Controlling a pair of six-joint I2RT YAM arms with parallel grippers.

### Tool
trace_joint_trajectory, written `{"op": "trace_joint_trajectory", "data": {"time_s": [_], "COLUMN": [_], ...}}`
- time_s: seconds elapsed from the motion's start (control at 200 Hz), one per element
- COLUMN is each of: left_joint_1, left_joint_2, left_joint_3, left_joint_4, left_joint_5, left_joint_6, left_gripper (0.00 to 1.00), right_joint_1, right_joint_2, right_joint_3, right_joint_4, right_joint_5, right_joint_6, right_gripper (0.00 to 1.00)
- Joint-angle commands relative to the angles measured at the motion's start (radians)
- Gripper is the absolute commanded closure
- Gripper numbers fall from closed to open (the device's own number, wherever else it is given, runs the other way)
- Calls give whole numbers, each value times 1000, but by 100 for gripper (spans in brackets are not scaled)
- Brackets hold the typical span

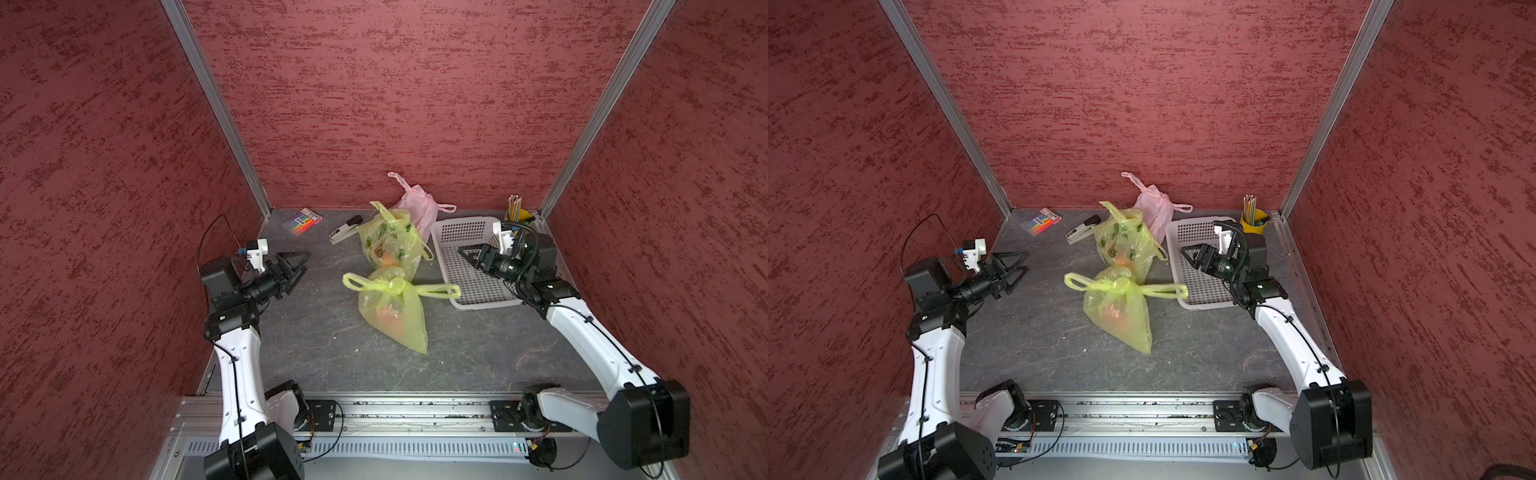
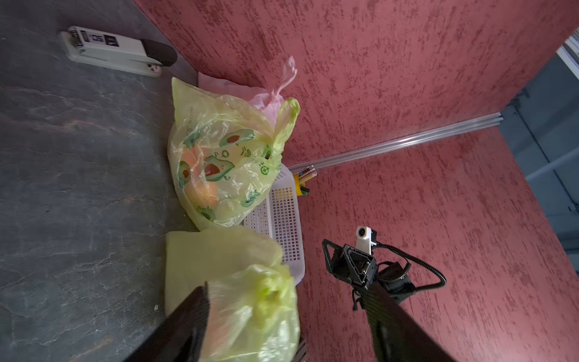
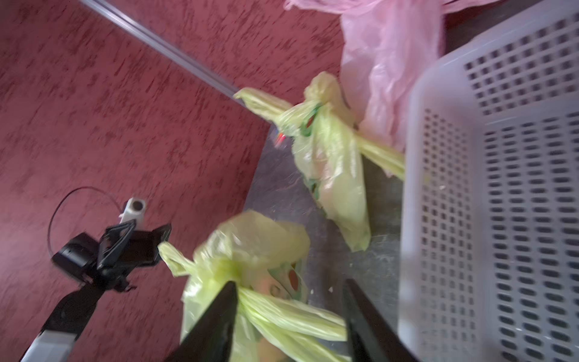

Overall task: Place the peach into a plastic bag & tie a knot
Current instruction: Place the plastic bag at the center of the board, then reset both arms

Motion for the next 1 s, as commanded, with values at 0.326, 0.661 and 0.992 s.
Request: {"op": "trace_joint_trajectory", "data": {"time_s": [0.326,0.661,0.992], "left_joint_1": [-149,-176,-284], "left_joint_2": [-78,103,94], "left_joint_3": [3,10,-409], "left_joint_4": [92,258,730], "left_joint_5": [-799,-908,-1023], "left_joint_6": [306,372,613], "left_gripper": [0,0,0], "right_joint_1": [-18,-21,-22], "right_joint_2": [-119,-278,129], "right_joint_3": [37,-503,-626], "right_joint_4": [27,747,1208], "right_joint_5": [852,1152,1149], "right_joint_6": [-261,-637,-652], "right_gripper": [1,1,1]}}
